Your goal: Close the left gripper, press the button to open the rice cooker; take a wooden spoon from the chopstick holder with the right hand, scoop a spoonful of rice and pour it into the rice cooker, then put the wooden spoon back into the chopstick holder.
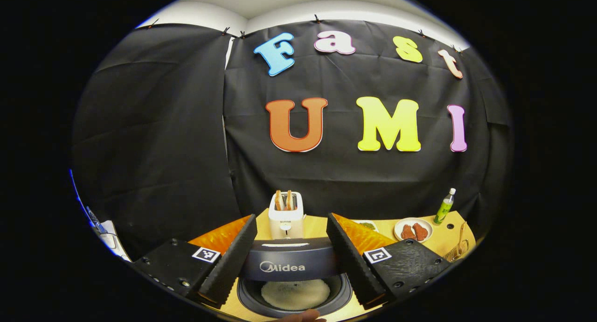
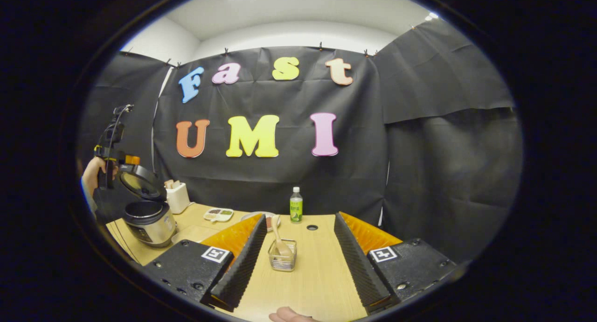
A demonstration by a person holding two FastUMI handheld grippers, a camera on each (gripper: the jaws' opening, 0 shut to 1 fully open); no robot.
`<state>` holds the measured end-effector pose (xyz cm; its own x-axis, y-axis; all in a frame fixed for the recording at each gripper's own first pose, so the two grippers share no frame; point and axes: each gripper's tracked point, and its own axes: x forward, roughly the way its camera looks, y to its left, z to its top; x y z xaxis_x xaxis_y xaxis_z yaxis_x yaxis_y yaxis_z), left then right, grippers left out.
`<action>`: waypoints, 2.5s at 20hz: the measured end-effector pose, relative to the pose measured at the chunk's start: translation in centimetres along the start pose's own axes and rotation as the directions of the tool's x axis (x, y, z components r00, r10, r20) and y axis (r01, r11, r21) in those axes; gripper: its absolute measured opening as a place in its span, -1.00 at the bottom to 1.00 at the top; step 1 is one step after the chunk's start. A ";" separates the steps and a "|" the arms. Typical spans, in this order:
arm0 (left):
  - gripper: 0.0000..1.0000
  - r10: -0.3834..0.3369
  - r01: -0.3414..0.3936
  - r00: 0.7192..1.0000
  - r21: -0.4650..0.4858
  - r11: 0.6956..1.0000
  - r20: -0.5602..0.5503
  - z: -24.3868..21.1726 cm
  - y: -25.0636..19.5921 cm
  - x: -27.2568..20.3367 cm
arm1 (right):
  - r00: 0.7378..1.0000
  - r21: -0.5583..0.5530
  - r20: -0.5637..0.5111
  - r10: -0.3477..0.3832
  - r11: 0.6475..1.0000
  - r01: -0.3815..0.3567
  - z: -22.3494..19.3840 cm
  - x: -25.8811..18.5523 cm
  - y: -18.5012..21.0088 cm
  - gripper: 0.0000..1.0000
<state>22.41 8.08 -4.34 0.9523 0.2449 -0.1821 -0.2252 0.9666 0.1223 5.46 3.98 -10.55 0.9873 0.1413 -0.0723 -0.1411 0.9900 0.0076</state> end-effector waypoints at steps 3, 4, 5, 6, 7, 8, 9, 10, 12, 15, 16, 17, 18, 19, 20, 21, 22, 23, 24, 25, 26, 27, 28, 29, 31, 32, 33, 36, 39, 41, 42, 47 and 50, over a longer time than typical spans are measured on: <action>0.94 -0.012 0.012 1.000 -0.001 1.000 -0.027 -2.6 -0.6 -1.5 | 1.000 0.010 -0.016 0.018 1.000 -0.018 -0.8 0.0 0.4 0.89; 0.93 -0.016 0.016 0.999 -0.010 1.000 -0.038 -3.5 -0.7 -1.9 | 1.000 0.011 -0.021 0.022 1.000 -0.022 -1.1 0.0 0.4 0.89; 0.92 -0.016 0.014 0.999 -0.023 1.000 -0.050 -4.4 -0.9 -2.3 | 0.999 0.012 -0.021 0.026 1.000 -0.026 -1.2 -0.1 0.5 0.88; 0.93 -0.012 0.012 0.999 -0.016 1.000 -0.051 -5.3 -1.0 -2.5 | 0.999 0.013 -0.022 0.027 1.000 -0.027 -1.3 -0.2 0.5 0.89; 0.94 -0.019 0.019 0.999 -0.012 1.000 -0.048 -6.2 -1.3 -2.9 | 0.999 0.014 -0.022 0.030 0.999 -0.029 -1.4 -0.2 0.5 0.88; 0.93 -0.027 0.026 0.998 -0.021 0.999 -0.060 -7.2 -1.6 -3.0 | 0.999 0.014 -0.022 0.032 0.999 -0.031 -1.6 -0.2 0.5 0.89; 0.93 -0.030 0.028 0.996 -0.026 0.999 -0.079 -8.4 -1.8 -3.3 | 0.999 0.014 -0.026 0.029 0.999 -0.028 -1.8 -0.1 0.4 0.89; 0.93 -0.028 0.026 0.996 -0.023 0.999 -0.085 -9.2 -1.9 -3.4 | 0.999 0.013 -0.034 0.022 1.000 -0.022 -2.1 0.1 0.1 0.88; 0.94 -0.015 0.013 0.997 -0.021 1.000 -0.071 -10.1 -1.9 -3.4 | 0.999 0.007 -0.043 -0.009 1.000 0.009 -2.4 0.4 -0.6 0.86; 0.94 -0.001 0.000 0.998 -0.014 1.000 -0.068 -11.8 -2.0 -3.6 | 0.999 0.005 -0.044 0.012 1.000 -0.012 -2.8 0.6 0.1 0.89; 0.94 0.000 -0.001 0.997 -0.014 1.000 -0.076 -12.3 -2.1 -3.6 | 0.999 0.001 -0.044 0.015 1.000 -0.015 -3.1 0.8 0.3 0.88; 0.94 -0.003 0.003 0.996 -0.006 1.000 -0.093 -13.2 -2.2 -3.7 | 0.999 -0.004 -0.043 0.010 1.000 -0.010 -3.4 1.1 0.2 0.88; 0.94 -0.010 0.009 0.993 -0.003 1.000 -0.119 -14.4 -2.3 -3.7 | 0.999 -0.014 -0.041 0.006 1.000 -0.006 -3.6 1.4 0.0 0.88; 0.94 -0.015 0.014 0.989 -0.012 1.000 -0.145 -15.5 -2.2 -3.8 | 0.999 -0.024 -0.038 0.001 1.000 -0.002 -3.9 1.6 0.0 0.88; 0.94 -0.020 0.018 0.996 -0.018 1.000 -0.086 -14.7 -2.3 -4.2 | 0.999 -0.029 -0.043 0.000 1.000 -0.001 -4.3 1.9 0.1 0.88; 0.96 -0.028 0.028 0.998 -0.010 1.000 -0.059 -14.3 -2.3 -4.3 | 0.999 -0.033 -0.047 0.002 0.999 -0.004 -4.7 2.1 0.3 0.88; 0.93 -0.034 0.034 0.999 -0.005 0.999 -0.021 -14.5 -2.3 -4.3 | 0.998 -0.034 -0.055 0.011 0.999 -0.013 -5.2 2.4 0.6 0.89; 0.96 -0.038 0.038 0.999 -0.008 0.999 0.015 -14.6 -2.2 -4.6 | 0.998 -0.032 -0.059 0.022 0.999 -0.024 -5.5 2.7 0.9 0.89; 0.95 -0.039 0.040 0.998 -0.005 0.999 0.052 -14.7 -2.2 -4.5 | 0.998 -0.028 -0.061 0.031 0.999 -0.033 -5.7 3.0 1.1 0.89; 0.95 -0.039 0.039 0.995 0.004 0.999 0.088 -14.7 -2.2 -4.5 | 0.997 -0.024 -0.061 0.037 0.999 -0.039 -5.9 3.4 1.2 0.88; 0.95 -0.038 0.038 0.992 0.009 0.999 0.116 -14.6 -2.3 -4.3 | 0.997 -0.018 -0.068 0.041 0.999 -0.043 -6.3 3.9 1.3 0.88; 0.94 -0.035 0.035 0.991 0.002 0.999 0.129 -14.7 -2.3 -4.2 | 0.996 -0.011 -0.078 0.047 0.999 -0.048 -6.6 4.3 1.4 0.89; 0.94 -0.032 0.034 0.990 -0.006 0.999 0.140 -14.8 -2.2 -4.3 | 0.995 -0.003 -0.085 0.054 0.998 -0.055 -7.0 4.6 1.6 0.88; 0.95 -0.031 0.033 0.989 -0.010 0.999 0.145 -14.9 -2.2 -4.3 | 0.994 0.004 -0.093 0.057 0.998 -0.057 -7.3 4.9 1.7 0.88; 1.00 -0.023 0.025 0.987 -0.010 1.000 0.161 -14.8 -2.2 -4.4 | 0.992 0.014 -0.108 0.062 0.998 -0.061 -7.9 5.5 1.9 0.88; 0.95 -0.019 0.021 0.985 -0.008 1.000 0.169 -14.8 -2.2 -4.4 | 0.991 0.015 -0.115 0.064 0.998 -0.063 -8.3 5.6 1.9 0.89; 0.95 -0.018 0.020 0.985 -0.009 1.000 0.172 -14.9 -2.2 -4.4 | 0.990 0.018 -0.122 0.066 0.998 -0.065 -8.6 5.8 1.9 0.89; 0.95 -0.028 0.030 0.985 -0.009 1.000 0.168 -15.2 -2.3 -4.5 | 0.989 0.033 -0.139 0.056 0.998 -0.051 -9.3 6.2 1.3 0.89; 0.96 -0.031 0.034 0.985 -0.012 0.999 0.167 -15.5 -2.3 -4.7 | 0.988 0.047 -0.152 0.041 0.998 -0.034 -9.8 6.5 0.9 0.87; 0.96 -0.042 0.046 0.985 -0.017 0.999 0.164 -15.4 -2.3 -4.8 | 0.987 0.055 -0.157 0.043 0.998 -0.034 -9.9 6.4 1.0 0.87; 0.96 -0.047 0.050 0.987 -0.020 0.999 0.152 -15.7 -2.4 -4.8 | 0.986 0.057 -0.162 0.045 0.998 -0.036 -10.1 6.3 1.0 0.86; 0.94 -0.036 0.034 0.991 0.021 0.999 0.129 -15.3 -2.0 -5.8 | 0.988 0.045 -0.151 0.010 0.999 -0.003 -9.8 5.6 -0.3 0.89; 0.90 0.006 -0.006 0.997 -0.001 1.000 0.075 -15.2 -1.4 -6.1 | 0.989 0.035 -0.149 -0.007 0.999 0.013 -9.5 5.4 -0.9 0.86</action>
<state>13.82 6.33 -18.20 0.9637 0.2442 -0.1078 -0.2309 0.9652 0.1224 10.23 3.80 -20.43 0.9666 0.1319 -0.2199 -0.1257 0.9912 0.0420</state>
